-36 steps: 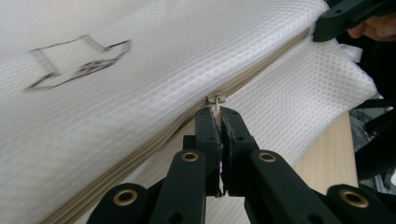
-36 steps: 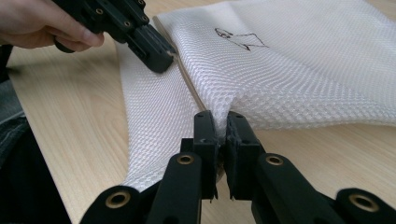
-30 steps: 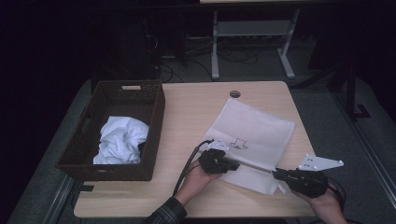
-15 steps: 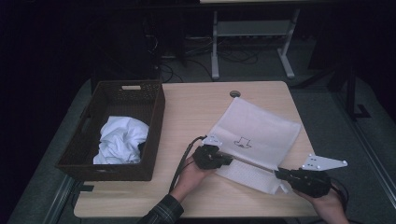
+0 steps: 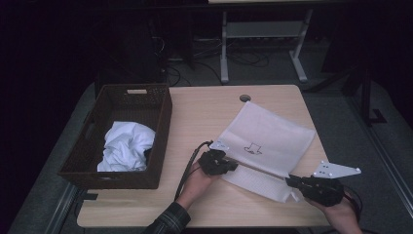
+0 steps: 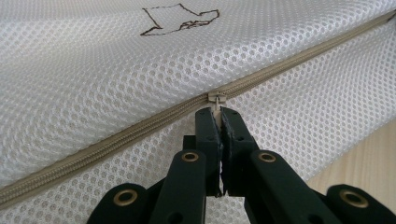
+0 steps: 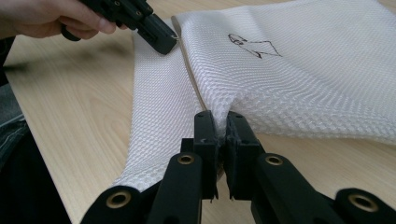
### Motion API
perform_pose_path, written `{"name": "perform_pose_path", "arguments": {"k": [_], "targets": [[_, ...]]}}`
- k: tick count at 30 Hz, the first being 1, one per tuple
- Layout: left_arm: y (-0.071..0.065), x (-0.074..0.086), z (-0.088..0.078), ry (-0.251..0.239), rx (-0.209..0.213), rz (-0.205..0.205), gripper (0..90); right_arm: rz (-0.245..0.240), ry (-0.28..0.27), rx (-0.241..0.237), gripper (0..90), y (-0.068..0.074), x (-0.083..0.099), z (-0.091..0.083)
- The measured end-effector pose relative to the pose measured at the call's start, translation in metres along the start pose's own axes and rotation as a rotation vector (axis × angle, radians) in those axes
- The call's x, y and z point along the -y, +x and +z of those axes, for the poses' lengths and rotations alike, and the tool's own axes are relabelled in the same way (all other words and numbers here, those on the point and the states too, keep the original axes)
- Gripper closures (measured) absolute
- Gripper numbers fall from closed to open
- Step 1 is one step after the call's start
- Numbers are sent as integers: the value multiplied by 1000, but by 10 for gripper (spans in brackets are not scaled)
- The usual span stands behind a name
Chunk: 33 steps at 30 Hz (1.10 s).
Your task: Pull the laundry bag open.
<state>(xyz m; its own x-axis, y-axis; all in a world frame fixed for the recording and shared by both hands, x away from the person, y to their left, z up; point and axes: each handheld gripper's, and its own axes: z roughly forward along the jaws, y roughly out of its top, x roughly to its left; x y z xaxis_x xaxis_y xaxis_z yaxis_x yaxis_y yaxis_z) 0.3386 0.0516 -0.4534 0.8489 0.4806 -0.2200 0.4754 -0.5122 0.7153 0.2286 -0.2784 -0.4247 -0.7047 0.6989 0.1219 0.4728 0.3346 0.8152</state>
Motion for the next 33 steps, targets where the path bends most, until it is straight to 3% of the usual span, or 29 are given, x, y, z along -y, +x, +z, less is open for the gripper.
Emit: {"name": "perform_pose_path", "arguments": {"k": [1, 3, 11, 12, 13, 14, 15, 16, 20, 22, 23, 25, 33], "targets": [[2, 1, -1, 10, -25, 6, 877, 2, 2, 6, 837, -1, 0, 0], [8, 3, -3, -1, -22, -23, 877, 12, 3, 14, 837, -4, 1, -2], [11, 3, -5, 0, -14, -26, 877, 8, 0, 20, 836, -4, 2, -3], [11, 3, -5, 8, -24, -31, 877, 9, 4, 21, 837, -4, 2, -2], [12, 3, -6, 28, -67, -15, 877, 9, 5, 25, 837, -4, 2, -2], [12, 3, -6, 28, -67, -15, 877, 9, 5, 25, 837, -4, 2, -2], [18, 5, -8, 23, -72, -35, 877, 8, 7, 38, 837, -4, 2, -3], [22, 6, -11, 1, -38, -67, 877, 26, -2, 31, 836, -8, 3, -5], [22, 5, -14, 10, -51, -43, 877, 12, 7, 33, 837, -5, 3, -2], [28, 8, -16, 19, -84, -48, 877, 12, 7, 50, 837, -6, 2, -4], [31, 8, -17, 4, -58, -70, 877, 20, 5, 51, 837, -7, 3, -5], [31, 8, -19, 15, -83, -56, 877, 25, 5, 42, 837, -9, 4, -5], [36, 10, -19, 33, -73, -59, 876, 24, 6, 51, 837, -8, 4, -5]]}}
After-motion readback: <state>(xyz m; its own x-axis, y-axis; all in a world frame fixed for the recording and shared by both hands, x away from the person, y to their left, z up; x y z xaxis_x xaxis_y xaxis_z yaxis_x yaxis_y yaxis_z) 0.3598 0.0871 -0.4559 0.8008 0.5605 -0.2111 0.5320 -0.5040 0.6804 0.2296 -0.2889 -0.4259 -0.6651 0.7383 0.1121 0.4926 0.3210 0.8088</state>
